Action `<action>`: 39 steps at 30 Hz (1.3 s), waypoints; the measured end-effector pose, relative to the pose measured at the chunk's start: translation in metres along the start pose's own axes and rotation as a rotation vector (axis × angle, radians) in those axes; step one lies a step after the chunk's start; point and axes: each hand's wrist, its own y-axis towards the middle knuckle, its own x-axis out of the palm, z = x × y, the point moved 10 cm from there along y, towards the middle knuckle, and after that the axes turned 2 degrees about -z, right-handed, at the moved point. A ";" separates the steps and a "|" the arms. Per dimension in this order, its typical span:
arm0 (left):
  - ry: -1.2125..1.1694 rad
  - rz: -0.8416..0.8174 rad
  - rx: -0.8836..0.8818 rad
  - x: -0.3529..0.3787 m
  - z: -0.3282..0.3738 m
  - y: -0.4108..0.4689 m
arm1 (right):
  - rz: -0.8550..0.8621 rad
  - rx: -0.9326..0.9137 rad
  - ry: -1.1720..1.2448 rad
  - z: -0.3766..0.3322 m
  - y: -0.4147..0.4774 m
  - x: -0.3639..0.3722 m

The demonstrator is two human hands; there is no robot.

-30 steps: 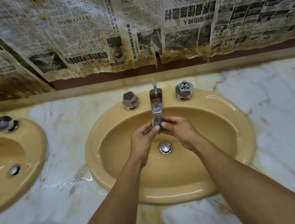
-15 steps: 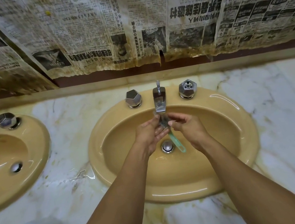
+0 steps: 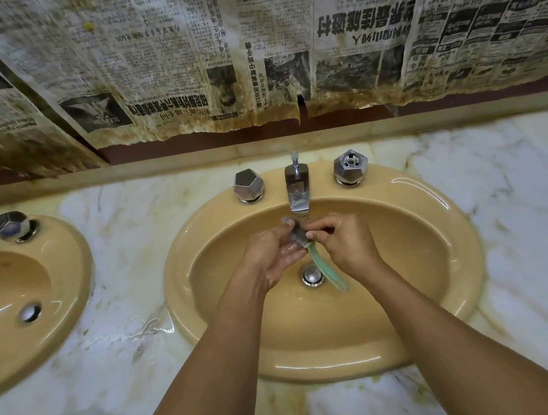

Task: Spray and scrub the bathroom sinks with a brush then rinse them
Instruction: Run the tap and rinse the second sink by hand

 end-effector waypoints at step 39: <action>0.172 -0.107 0.219 0.007 0.030 -0.013 | 0.102 -0.019 0.075 0.007 -0.015 -0.004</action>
